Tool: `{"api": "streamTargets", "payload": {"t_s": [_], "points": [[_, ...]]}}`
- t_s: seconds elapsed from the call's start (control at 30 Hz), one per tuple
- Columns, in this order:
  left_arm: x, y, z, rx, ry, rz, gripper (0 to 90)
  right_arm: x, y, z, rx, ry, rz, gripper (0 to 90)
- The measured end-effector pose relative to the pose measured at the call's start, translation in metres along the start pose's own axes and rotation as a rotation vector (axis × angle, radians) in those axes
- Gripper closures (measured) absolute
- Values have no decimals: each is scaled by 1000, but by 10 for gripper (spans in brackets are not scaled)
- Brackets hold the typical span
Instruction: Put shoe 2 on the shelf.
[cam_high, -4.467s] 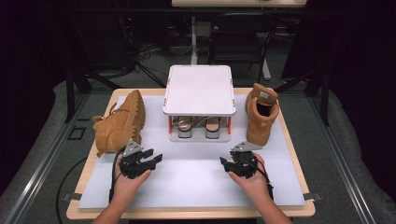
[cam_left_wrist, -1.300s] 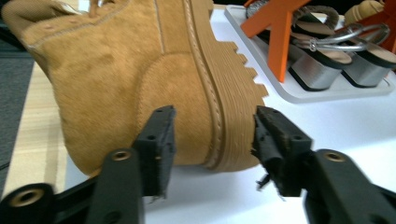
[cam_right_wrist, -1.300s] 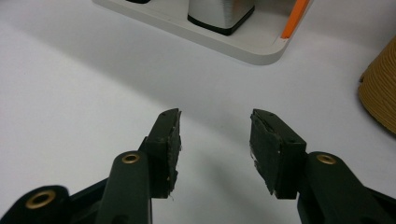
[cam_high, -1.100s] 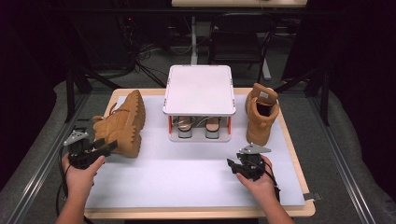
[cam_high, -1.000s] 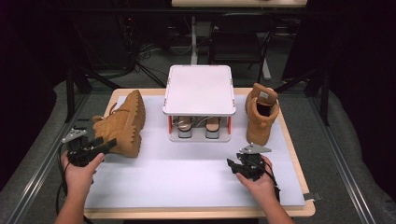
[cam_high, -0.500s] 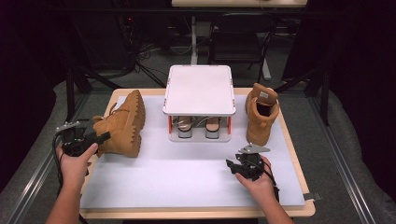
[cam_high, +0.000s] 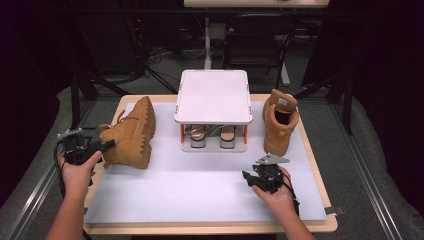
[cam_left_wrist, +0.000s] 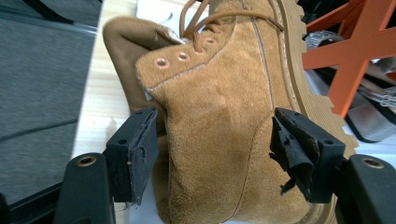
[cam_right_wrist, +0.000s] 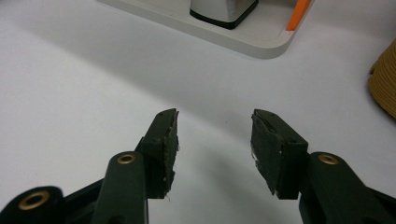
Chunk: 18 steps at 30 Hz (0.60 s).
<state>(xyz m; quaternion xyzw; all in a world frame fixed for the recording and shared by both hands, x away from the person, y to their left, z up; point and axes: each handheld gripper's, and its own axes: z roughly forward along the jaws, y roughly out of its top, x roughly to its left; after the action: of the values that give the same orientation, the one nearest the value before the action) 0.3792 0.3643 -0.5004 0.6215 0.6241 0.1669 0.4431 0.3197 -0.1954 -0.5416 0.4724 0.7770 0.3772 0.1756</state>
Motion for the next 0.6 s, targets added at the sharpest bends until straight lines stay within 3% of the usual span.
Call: {"api": "streamTargets", "payload": {"t_s": [0.33,0.6], "points": [[1,-4,11,19,-28,1,338,0,0,1,4,-4,-2,508],[0,-2,8,22,-21,1,392,0,0,1,3,1,1,507]]}}
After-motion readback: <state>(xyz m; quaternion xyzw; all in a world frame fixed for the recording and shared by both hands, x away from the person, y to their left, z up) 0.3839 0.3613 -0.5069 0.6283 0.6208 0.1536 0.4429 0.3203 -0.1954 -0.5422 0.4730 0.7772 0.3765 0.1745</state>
